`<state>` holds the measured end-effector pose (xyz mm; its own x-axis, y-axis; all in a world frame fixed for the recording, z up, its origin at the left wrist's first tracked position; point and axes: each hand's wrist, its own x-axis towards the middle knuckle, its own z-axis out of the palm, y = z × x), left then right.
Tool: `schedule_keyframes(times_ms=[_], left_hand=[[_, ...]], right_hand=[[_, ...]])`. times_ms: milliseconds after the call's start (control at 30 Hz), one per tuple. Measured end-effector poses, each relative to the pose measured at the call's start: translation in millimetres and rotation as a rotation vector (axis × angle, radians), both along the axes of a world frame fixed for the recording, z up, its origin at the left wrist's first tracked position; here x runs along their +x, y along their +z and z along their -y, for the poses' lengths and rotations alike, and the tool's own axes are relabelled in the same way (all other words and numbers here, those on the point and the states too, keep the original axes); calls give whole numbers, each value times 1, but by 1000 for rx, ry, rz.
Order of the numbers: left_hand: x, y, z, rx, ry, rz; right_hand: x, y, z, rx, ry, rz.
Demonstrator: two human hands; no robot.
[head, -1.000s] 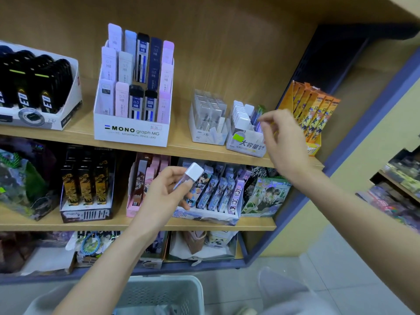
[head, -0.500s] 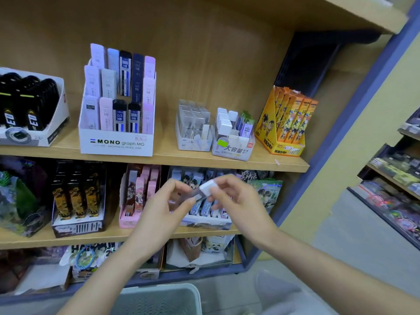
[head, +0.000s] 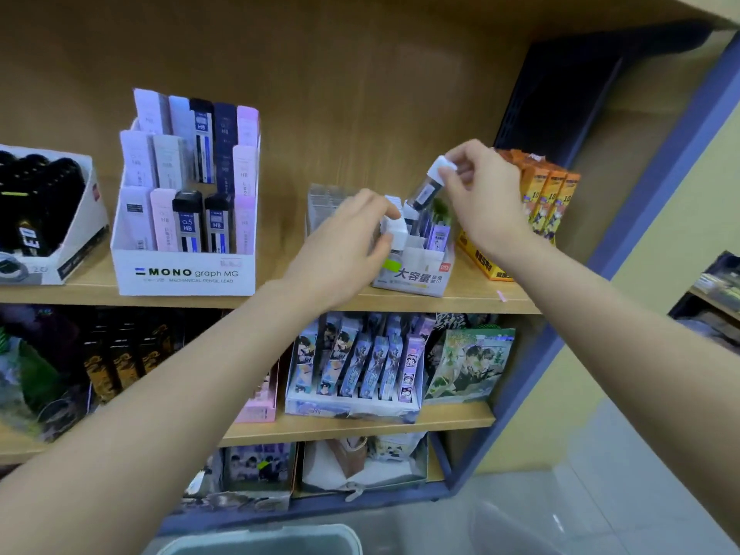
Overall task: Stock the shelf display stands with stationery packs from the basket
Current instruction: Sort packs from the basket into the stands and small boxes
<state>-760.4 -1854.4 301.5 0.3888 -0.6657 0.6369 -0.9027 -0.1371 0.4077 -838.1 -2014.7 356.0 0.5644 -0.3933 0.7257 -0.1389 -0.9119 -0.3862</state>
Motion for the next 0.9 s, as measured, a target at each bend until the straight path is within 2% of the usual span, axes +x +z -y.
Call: schedule_keyframes(times_ms=[167,433,667,767,900], left_hand=[[8,-1,12,176,4,161],[14,-4,12,177,16,264],[16,-5,14,181,14,321],[17,-6,16,175,35,365],[14,-9,6,110,88,478]], right_hand=[[32,-6,20,-48,-75,-266],[44,3,27,-72,-24,-471],[49,1,29,-87,-82,-479],[50,1,24,-180,-130,-489],[38,-6,21,-398,-194,-390]])
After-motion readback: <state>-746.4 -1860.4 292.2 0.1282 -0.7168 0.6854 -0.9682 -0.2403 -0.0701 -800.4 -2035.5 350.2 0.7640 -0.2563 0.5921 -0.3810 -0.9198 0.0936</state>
